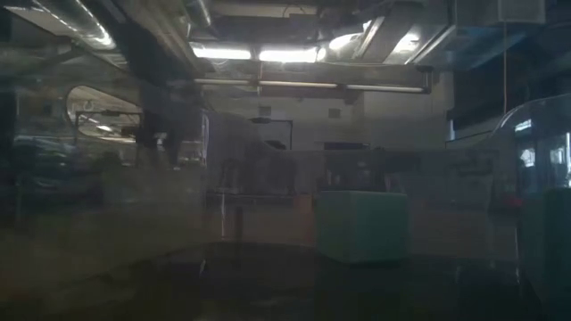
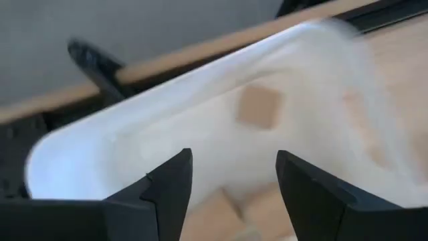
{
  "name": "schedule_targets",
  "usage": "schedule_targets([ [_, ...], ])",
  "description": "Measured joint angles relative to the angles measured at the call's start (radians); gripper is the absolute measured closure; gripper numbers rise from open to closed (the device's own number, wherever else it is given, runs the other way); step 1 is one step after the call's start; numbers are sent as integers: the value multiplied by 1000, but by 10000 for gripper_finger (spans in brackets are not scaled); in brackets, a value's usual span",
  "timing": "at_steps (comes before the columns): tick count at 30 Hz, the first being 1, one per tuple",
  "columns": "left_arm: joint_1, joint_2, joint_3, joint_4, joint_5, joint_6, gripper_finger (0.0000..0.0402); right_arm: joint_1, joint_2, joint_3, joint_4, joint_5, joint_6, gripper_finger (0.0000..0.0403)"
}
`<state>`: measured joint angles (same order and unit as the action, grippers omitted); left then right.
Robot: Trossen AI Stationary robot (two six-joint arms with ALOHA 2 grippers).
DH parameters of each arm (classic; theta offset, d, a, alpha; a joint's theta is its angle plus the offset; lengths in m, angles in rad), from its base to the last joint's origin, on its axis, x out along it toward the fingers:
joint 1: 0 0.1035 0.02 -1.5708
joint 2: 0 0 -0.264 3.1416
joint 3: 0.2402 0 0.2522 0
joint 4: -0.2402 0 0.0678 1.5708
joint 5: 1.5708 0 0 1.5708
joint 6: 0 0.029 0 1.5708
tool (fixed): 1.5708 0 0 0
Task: Sort & place blocks by color
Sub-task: Put the yellow block into the transparent bin
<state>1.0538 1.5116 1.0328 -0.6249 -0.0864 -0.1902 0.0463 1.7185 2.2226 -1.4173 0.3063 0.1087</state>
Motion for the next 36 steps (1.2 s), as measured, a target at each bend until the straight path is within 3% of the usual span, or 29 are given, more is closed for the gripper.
schedule_targets([
  [4,-36,-149,0,-2,70,54,195,-54,0,-42,-16,37,117,208],
  [9,-102,-313,0,-1,132,106,194,-175,1,-143,16,-21,204,208],
  [15,-136,-424,0,-2,130,122,194,-341,0,-277,256,-153,257,208],
  [22,-137,-441,0,-3,128,121,194,-496,5,-426,527,-238,244,208],
  [27,-137,-438,0,-4,124,89,194,-588,63,-463,528,-249,101,208],
  [31,-137,-434,0,-3,129,62,194,-629,137,-463,533,-329,-18,208],
  [36,-137,-433,0,-4,129,24,194,-641,236,-463,539,-361,-35,208],
])
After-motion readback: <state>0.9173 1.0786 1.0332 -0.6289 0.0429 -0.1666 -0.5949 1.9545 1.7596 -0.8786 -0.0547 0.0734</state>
